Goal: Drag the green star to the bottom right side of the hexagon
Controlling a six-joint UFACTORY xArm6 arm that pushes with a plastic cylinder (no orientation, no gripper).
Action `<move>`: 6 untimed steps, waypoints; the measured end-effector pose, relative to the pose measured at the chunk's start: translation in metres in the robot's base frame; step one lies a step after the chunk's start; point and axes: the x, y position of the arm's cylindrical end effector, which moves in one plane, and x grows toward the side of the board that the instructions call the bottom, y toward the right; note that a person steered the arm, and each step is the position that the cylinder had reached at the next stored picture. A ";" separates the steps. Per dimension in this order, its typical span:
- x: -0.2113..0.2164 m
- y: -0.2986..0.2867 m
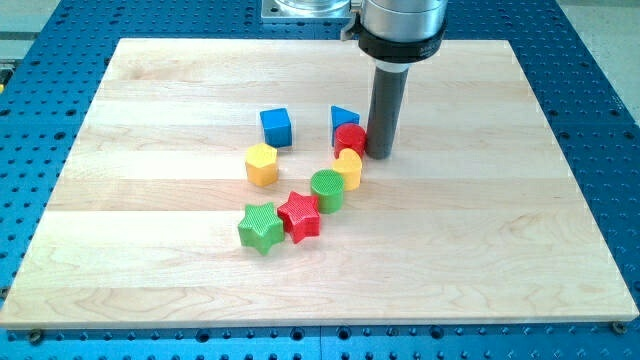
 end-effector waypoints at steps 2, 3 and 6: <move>0.052 0.009; 0.131 -0.038; 0.127 -0.150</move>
